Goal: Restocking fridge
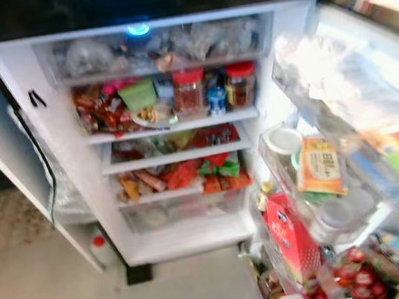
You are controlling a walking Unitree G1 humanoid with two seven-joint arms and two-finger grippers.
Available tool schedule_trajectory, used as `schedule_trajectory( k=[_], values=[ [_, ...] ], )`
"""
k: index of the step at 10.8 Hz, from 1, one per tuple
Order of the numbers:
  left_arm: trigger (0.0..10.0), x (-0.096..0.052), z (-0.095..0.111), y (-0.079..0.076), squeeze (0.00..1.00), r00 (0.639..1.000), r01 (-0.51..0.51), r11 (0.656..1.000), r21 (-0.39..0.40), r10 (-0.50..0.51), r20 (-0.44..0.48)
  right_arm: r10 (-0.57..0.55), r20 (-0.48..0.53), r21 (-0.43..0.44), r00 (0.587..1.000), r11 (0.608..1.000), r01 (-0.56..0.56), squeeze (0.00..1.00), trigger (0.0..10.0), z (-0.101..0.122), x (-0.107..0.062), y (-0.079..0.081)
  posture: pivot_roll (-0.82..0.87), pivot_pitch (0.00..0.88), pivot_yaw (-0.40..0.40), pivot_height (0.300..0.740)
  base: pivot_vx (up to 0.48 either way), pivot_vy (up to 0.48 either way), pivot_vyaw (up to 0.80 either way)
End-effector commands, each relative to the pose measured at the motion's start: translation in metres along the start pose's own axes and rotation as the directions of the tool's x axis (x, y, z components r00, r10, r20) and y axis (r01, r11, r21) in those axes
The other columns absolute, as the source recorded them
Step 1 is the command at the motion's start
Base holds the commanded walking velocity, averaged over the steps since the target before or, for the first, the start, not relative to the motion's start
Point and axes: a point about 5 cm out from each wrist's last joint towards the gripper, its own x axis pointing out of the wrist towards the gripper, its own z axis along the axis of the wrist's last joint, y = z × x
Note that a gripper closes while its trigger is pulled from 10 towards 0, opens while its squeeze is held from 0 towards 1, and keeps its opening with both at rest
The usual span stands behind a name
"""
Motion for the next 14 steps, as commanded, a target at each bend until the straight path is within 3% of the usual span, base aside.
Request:
schedule_trajectory(
  k=[1,5,6,7,9,10,11,12,13,14],
  values=[
    [10.0,-0.001,-0.006,0.006,0.0,0.999,-0.032,0.999,-0.001,0.032,-0.004,-0.012,0.018,0.003,1.0,1.0,0.012,0.0,10.0,0.006,0.0,-0.003,-0.04,0.0,-0.011,0.74,0.0,0.0,0.0],
    [10.0,-0.006,0.011,0.013,0.0,0.962,-0.163,0.985,-0.058,0.171,0.212,0.032,-0.018,-0.001,0.999,0.999,-0.032,0.0,10.0,0.003,0.0,-0.001,-0.05,0.0,-0.008,0.74,0.0,0.0,0.0],
    [10.0,-0.005,0.062,0.022,0.0,0.896,-0.179,0.98,-0.091,0.201,0.396,0.034,-0.033,-0.024,0.999,0.999,-0.035,0.0,10.0,0.002,0.0,-0.001,-0.05,0.0,-0.006,0.74,0.0,0.0,0.0],
    [10.0,-0.026,0.158,0.044,0.0,0.68,-0.271,0.96,-0.067,0.241,0.692,0.039,-0.042,-0.049,0.998,0.998,-0.041,0.0,10.0,0.002,0.0,-0.002,-0.04,0.0,-0.011,0.74,0.0,0.0,0.0],
    [10.0,-0.059,0.204,0.029,0.0,0.451,-0.182,0.978,-0.1,0.173,0.875,0.036,-0.049,-0.058,0.998,0.998,-0.039,0.0,10.0,0.001,0.0,-0.002,-0.04,0.0,-0.009,0.74,0.0,0.0,0.0],
    [10.0,-0.069,0.214,0.02,0.0,0.403,-0.147,0.986,-0.074,0.128,0.906,0.037,-0.05,-0.053,0.998,0.998,-0.039,0.0,10.0,0.001,0.0,-0.002,-0.04,0.0,-0.01,0.74,0.0,0.0,0.0],
    [10.0,-0.09,0.232,-0.013,0.0,0.346,0.026,0.999,0.031,-0.038,0.938,0.036,-0.054,-0.051,0.998,0.998,-0.039,0.0,10.0,0.001,0.0,-0.002,-0.03,0.0,-0.008,0.74,0.0,0.0,0.0],
    [10.0,-0.109,0.229,-0.046,0.0,0.319,0.196,0.97,0.143,-0.201,0.926,0.038,-0.061,-0.054,0.997,0.998,-0.041,0.0,10.0,0.0,0.0,-0.002,-0.03,0.0,-0.006,0.74,0.0,0.0,0.0],
    [10.0,-0.119,0.219,-0.062,0.0,0.307,0.306,0.937,0.168,-0.264,0.914,0.04,-0.06,-0.053,0.997,0.998,-0.043,0.0,10.0,0.0,0.0,-0.002,-0.03,0.0,-0.005,0.74,0.0,0.0,0.0],
    [10.0,-0.124,0.209,-0.067,0.0,0.309,0.302,0.933,0.193,-0.287,0.907,0.037,-0.055,-0.05,0.998,0.998,-0.04,0.0,10.0,0.0,0.0,-0.002,-0.04,0.0,-0.003,0.74,0.0,0.0,0.0]
  ],
)
